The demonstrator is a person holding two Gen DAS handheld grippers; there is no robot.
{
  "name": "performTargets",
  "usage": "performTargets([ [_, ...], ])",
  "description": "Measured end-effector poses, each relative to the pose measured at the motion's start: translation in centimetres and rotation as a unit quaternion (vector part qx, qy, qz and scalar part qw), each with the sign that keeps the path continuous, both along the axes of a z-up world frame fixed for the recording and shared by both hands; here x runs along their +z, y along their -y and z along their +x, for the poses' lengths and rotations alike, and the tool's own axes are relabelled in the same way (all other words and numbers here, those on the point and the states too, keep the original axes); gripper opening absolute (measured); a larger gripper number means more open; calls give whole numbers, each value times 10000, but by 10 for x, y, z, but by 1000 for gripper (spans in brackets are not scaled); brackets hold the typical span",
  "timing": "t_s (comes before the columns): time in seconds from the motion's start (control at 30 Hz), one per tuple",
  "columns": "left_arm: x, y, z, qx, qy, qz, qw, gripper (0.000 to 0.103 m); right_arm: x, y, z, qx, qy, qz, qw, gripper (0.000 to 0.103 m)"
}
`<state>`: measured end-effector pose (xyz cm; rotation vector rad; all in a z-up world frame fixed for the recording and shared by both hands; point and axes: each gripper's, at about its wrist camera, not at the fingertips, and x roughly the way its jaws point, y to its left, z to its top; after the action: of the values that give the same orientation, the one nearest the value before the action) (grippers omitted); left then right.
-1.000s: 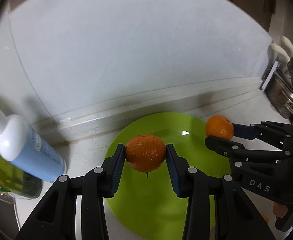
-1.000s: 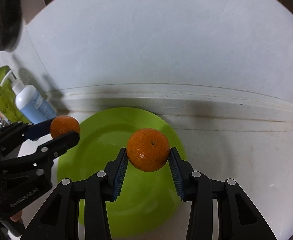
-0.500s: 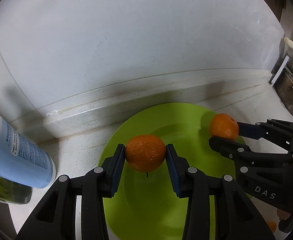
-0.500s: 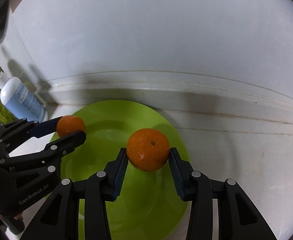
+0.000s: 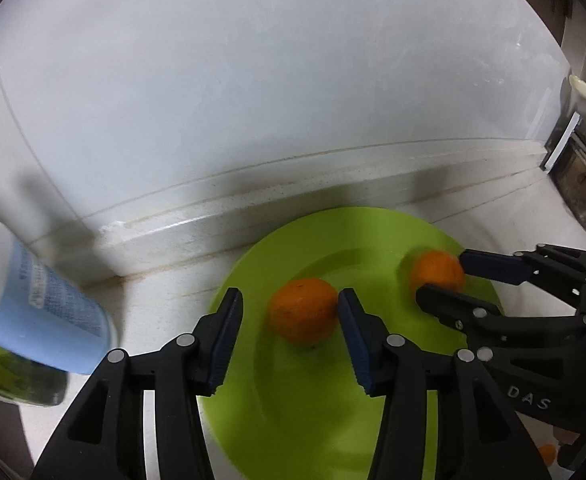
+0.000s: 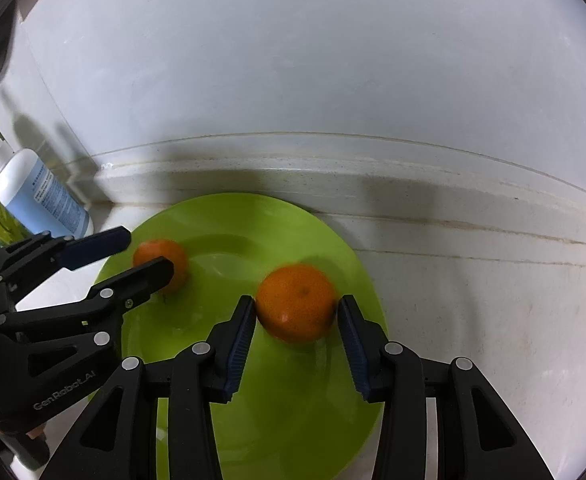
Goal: Organize fruits
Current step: 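Carry both held oranges onto the green plate and open both tools, then lift both open tools off the plate back toward the fruits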
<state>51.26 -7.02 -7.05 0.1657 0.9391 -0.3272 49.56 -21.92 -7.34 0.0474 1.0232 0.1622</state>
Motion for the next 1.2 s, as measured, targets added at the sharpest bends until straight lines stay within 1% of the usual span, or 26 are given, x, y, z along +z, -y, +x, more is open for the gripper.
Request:
performTargets([
  [0.2,16,-9,-14,86,162,74,9998,51,14,2,-14,-96,182,-50,9998,52],
  [0.33,36,-14,-33,94,348,34,9993,52,30,-1,-27,-162,375,3,9992,52],
  [0.43,55,-22,-50,146,523,-41,9985,55,43,-7,-39,-211,566,-21,9982,52],
  [0.57,79,-34,-81,269,777,-133,9965,61,69,-6,-69,-244,867,15,9959,53],
  [0.6,83,-35,-88,274,814,-155,9962,62,74,-9,-76,-250,956,-13,9951,56],
  [0.67,91,-40,-106,279,891,-177,9955,63,83,-15,-92,-255,1149,-79,9930,58],
  [0.8,103,-46,-139,318,1052,-219,9937,67,101,-21,-126,-285,1454,-116,9889,58],
  [0.93,115,-53,-169,372,1215,-258,9916,69,112,-26,-155,-251,1637,-80,9862,61],
  [1.1,124,-64,-202,470,1292,-365,9898,70,120,-32,-188,-192,1773,-67,9839,61],
  [1.2,128,-66,-220,510,1364,-325,9888,70,122,-34,-207,-193,1852,-56,9825,61],
])
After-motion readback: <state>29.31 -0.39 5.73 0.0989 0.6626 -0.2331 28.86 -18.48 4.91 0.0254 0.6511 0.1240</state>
